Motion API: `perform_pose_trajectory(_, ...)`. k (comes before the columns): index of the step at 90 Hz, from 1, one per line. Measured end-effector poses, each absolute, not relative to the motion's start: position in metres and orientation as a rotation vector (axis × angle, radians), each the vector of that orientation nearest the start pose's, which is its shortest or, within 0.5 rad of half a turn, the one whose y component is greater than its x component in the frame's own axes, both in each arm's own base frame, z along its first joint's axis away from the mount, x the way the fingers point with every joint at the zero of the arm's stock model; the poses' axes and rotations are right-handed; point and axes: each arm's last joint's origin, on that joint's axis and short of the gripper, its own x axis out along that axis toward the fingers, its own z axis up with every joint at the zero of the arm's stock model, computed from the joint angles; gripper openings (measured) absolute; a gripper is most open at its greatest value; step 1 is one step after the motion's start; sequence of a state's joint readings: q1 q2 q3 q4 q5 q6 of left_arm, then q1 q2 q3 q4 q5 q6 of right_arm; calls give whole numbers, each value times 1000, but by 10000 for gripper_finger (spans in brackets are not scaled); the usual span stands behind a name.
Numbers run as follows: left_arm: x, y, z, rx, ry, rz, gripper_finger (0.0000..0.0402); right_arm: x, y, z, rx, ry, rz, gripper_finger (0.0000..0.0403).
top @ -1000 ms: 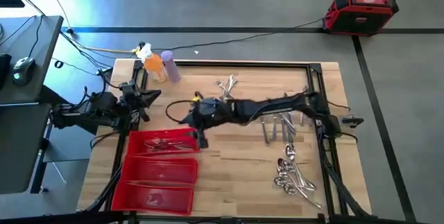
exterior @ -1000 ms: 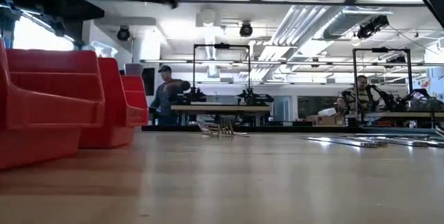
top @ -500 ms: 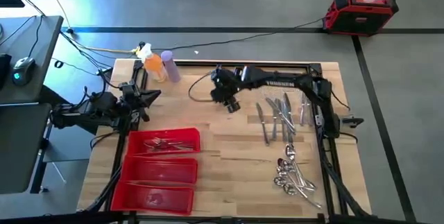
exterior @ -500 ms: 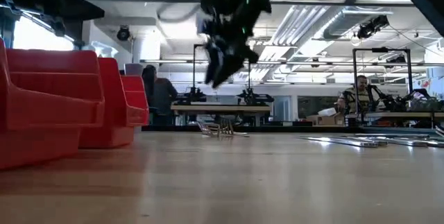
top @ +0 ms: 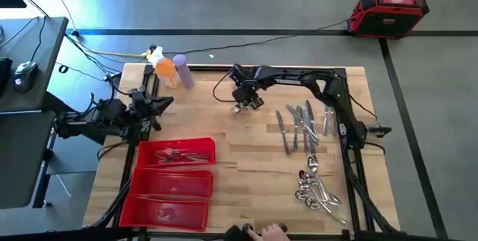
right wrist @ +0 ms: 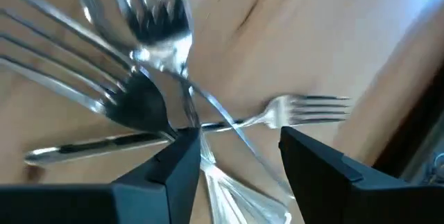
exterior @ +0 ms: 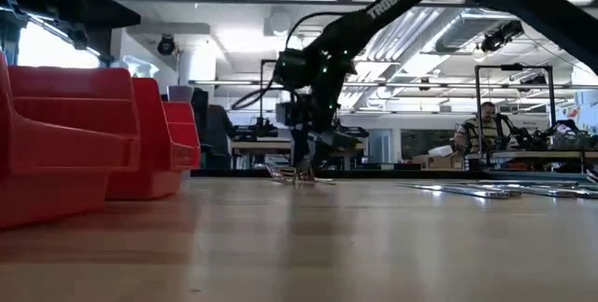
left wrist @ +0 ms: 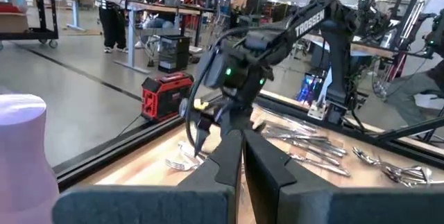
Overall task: Sort silverware
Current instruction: Put the silver fork in the top red bin
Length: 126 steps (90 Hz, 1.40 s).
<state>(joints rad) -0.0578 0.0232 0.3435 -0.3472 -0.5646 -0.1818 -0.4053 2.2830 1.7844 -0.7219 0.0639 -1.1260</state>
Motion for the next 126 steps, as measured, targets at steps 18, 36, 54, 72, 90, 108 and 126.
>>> perform_pose_trajectory(18, 63, 12, 241, -169, -20, 508, 0, 432, -188, 148, -805, 1291, 294, 141)
perform_pose_trajectory(36, 63, 12, 241, -169, -20, 508, 0, 430, -188, 147, -808, 1328, 293, 22)
perform_pose_trajectory(54, 63, 12, 241, -170, -20, 508, 0, 419, -178, 146, -721, 1455, 360, 3)
perform_pose_trajectory(72, 63, 12, 241, -170, -20, 508, 0, 411, -160, 148, -574, 1561, 345, 0)
perform_pose_trajectory(90, 63, 12, 241, -170, -20, 508, 0, 411, -149, 167, -615, 1532, 345, 0)
perform_pose_trajectory(108, 63, 12, 241, -170, -21, 509, 0, 396, -147, 181, -786, 1621, 556, 2)
perform_pose_trajectory(126, 63, 12, 241, -170, -20, 508, 0, 385, -150, 168, -920, 1655, 778, 36)
